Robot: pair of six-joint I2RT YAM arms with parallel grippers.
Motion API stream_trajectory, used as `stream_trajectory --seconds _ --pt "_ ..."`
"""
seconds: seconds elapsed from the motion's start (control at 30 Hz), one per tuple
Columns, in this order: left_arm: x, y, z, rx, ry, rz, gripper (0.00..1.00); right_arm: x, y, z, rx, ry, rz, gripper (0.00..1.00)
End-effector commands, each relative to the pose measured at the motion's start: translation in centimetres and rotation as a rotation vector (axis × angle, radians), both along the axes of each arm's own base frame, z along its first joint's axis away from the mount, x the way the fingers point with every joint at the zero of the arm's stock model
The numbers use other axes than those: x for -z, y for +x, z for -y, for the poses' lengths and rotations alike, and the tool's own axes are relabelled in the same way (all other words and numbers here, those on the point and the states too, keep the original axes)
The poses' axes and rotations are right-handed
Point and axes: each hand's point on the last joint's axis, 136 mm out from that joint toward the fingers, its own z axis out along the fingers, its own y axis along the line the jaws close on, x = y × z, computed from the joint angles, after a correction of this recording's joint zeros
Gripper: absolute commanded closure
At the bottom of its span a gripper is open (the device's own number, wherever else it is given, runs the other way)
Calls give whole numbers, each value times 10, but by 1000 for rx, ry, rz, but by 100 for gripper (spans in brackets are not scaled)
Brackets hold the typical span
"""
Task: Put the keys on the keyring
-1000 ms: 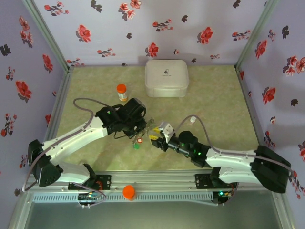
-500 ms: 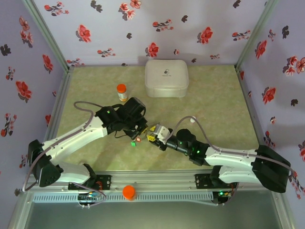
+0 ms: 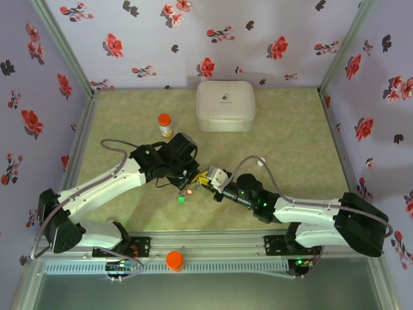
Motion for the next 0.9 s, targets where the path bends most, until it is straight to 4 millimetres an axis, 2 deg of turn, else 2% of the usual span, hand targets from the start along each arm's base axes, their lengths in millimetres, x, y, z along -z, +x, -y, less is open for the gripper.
stream_trajectory --seconds 0.0,0.43,0.63,0.8,0.87 --pt "-7 2 2 -14 -32 4 100 -10 2 -3 13 37 10 91" --pt "-11 3 3 -15 -42 11 100 11 6 -11 13 -3 -33 88" --pt "-9 2 2 -24 -44 5 100 0 2 -2 17 59 -14 86" --pt "-9 2 3 -24 -48 5 100 0 0 1 14 50 -12 76" --pt "-9 2 3 -25 -48 5 100 2 3 1 28 45 -14 75"
